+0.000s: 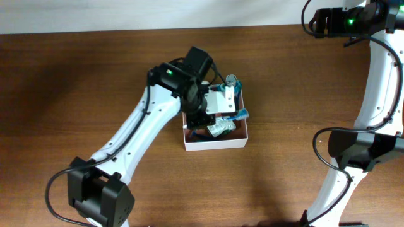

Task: Pack container
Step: 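Lower the toothbrush into the box front and open the left gripper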

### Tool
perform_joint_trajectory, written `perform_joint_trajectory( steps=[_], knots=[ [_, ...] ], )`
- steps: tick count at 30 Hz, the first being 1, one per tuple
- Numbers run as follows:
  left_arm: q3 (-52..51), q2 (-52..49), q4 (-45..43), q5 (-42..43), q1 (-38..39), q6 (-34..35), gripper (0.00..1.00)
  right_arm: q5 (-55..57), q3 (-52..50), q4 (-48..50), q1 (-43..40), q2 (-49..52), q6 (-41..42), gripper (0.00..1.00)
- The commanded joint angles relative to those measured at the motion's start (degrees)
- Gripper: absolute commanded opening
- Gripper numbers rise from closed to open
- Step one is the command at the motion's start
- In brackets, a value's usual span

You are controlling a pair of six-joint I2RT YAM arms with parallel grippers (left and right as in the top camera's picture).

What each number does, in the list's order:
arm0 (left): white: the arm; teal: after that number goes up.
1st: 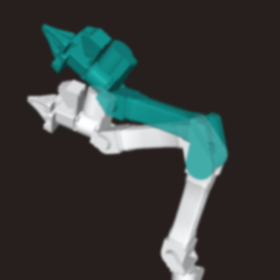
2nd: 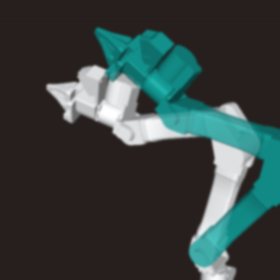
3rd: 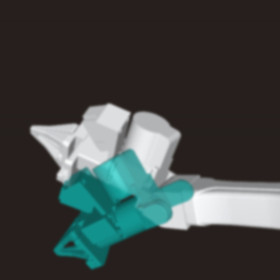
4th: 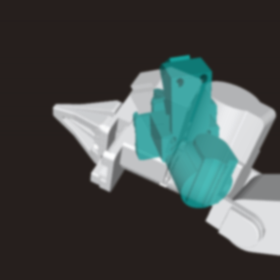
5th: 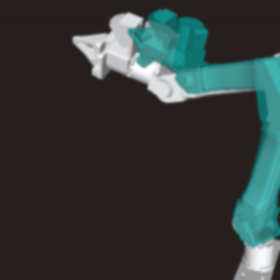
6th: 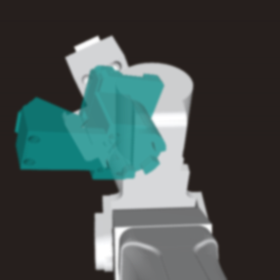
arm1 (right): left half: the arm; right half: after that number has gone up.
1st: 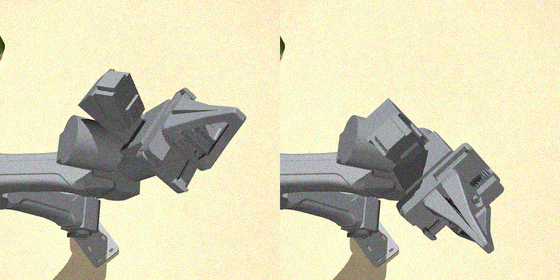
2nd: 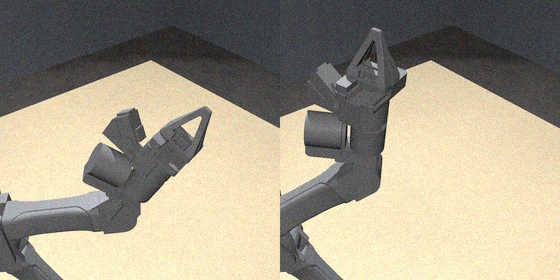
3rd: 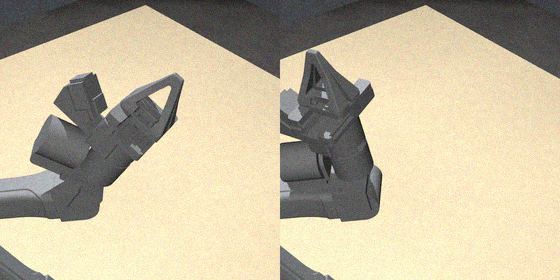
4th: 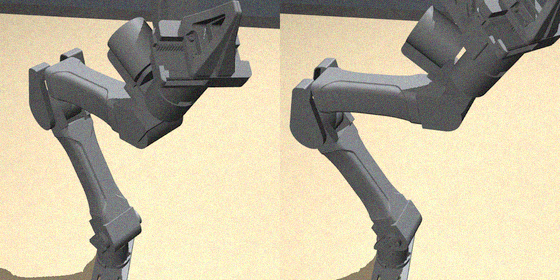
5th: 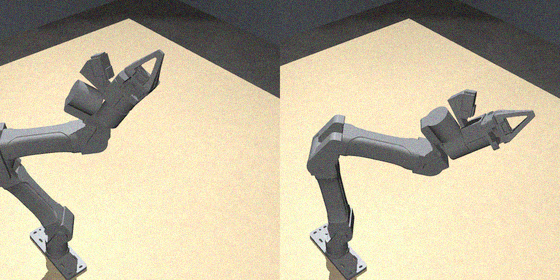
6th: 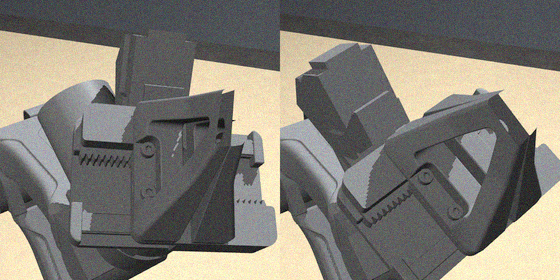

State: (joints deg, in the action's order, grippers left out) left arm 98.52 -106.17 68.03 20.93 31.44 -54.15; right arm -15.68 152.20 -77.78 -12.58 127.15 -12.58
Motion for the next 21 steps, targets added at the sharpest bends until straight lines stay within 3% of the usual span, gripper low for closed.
perform_joint_trajectory(
  steps=[1,21],
  knots=[
    [-2.62,0.85,-2.03,0.2,0.31,-1.77,0.02,0.07,0.26,0.15,-0.2,-0.15,0.02,0.99],
    [-10.54,-0.13,-12.33,0.2,0.68,-6.01,0.01,0.07,0.26,0.15,-0.2,-0.15,0.02,0.99]
  ],
)
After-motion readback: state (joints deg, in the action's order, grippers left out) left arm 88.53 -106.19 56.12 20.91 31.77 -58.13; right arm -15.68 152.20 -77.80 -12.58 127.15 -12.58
